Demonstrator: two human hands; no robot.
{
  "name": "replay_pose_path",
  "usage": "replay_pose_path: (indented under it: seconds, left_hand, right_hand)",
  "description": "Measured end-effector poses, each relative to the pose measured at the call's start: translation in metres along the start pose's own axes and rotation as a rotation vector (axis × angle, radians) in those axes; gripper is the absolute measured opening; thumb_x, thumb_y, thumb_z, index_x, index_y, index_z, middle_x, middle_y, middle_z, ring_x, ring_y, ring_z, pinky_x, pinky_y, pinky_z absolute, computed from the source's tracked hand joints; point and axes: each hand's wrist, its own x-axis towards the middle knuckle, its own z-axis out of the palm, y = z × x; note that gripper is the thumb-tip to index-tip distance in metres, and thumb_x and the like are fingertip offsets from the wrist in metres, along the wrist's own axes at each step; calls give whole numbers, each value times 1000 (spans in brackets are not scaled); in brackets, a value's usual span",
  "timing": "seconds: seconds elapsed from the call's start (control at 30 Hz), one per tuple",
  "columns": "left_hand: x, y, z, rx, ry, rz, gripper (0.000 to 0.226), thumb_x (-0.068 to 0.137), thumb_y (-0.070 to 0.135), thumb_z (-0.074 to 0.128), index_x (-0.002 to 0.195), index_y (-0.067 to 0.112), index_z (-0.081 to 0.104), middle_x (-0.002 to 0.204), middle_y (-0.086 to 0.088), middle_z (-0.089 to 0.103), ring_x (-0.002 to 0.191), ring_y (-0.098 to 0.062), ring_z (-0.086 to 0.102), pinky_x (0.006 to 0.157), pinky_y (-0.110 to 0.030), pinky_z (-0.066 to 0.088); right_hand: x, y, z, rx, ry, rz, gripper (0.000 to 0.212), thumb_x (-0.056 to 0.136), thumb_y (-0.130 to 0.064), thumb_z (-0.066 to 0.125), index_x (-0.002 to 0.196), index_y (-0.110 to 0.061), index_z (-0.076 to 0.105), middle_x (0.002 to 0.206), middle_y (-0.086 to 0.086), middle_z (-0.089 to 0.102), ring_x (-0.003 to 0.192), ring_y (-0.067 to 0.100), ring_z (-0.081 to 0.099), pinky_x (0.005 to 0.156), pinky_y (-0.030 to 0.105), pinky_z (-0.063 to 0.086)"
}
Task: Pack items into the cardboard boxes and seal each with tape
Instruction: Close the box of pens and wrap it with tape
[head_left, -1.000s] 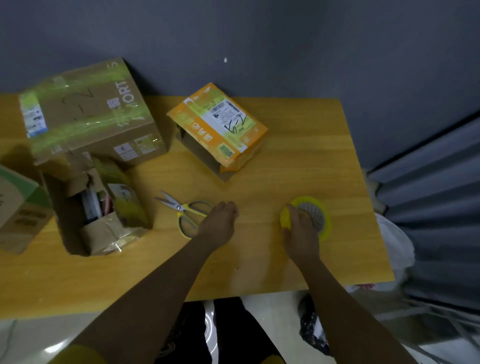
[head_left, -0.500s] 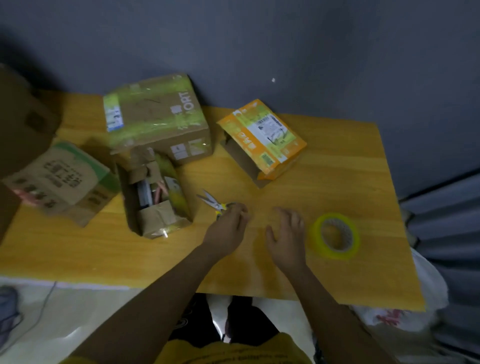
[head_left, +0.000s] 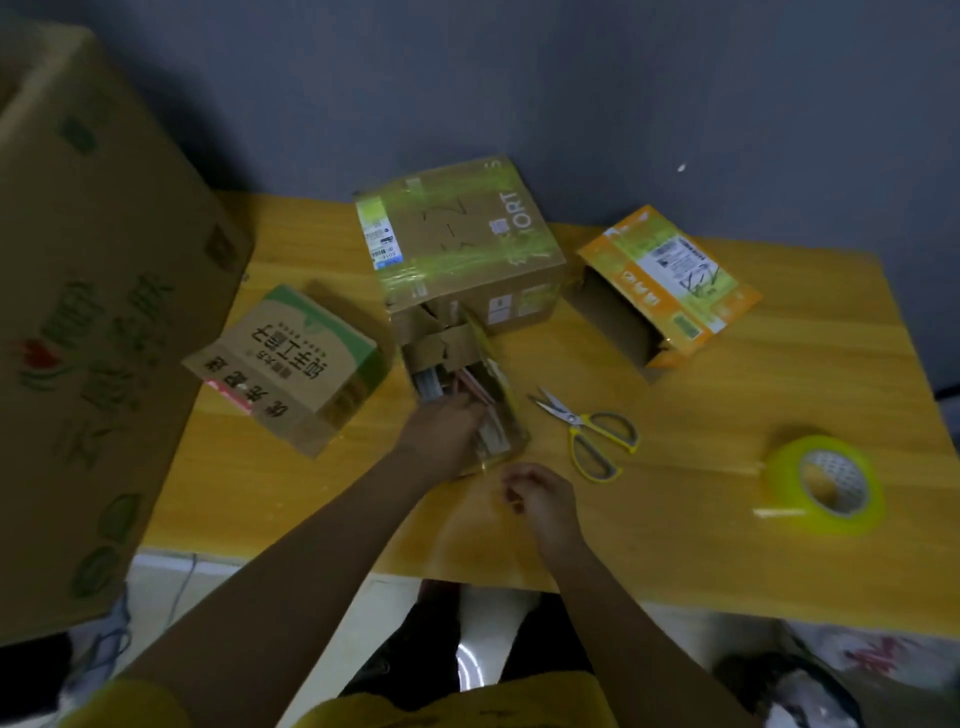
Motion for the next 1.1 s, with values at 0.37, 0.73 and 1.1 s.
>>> replay_pose_path:
  seconds: [0.37, 0.73, 1.1]
  left_hand:
    - [13, -17, 14, 66, -44, 54, 39, 101, 18, 38, 140, 17, 40, 125, -5, 55, 96, -25, 57, 67, -33, 41]
    - [12, -19, 14, -9, -71, 22, 47, 98, 21, 47, 144, 20, 36, 134, -4, 52, 107, -24, 57, 70, -33, 46]
    - [6, -28, 14, -139, -181, -132, 53, 103, 19, 38, 151, 17, 17, 104, -10, 62, 73, -24, 55, 59, -31, 33]
  right_hand:
    - [34, 10, 48, 357, 175, 54, 44, 87, 15, 34, 55, -6, 57, 57, 13, 52, 59, 26, 49, 64, 35, 43]
    - [35, 21, 42, 22, 113, 213, 32, 96, 4, 35, 70, -11, 46, 68, 10, 50, 48, 15, 47, 45, 25, 42]
    - [33, 14, 45, -1316, -96, -806, 70, 77, -20, 34, 143, 3, 39, 151, 19, 36, 144, 29, 23, 117, 45, 17]
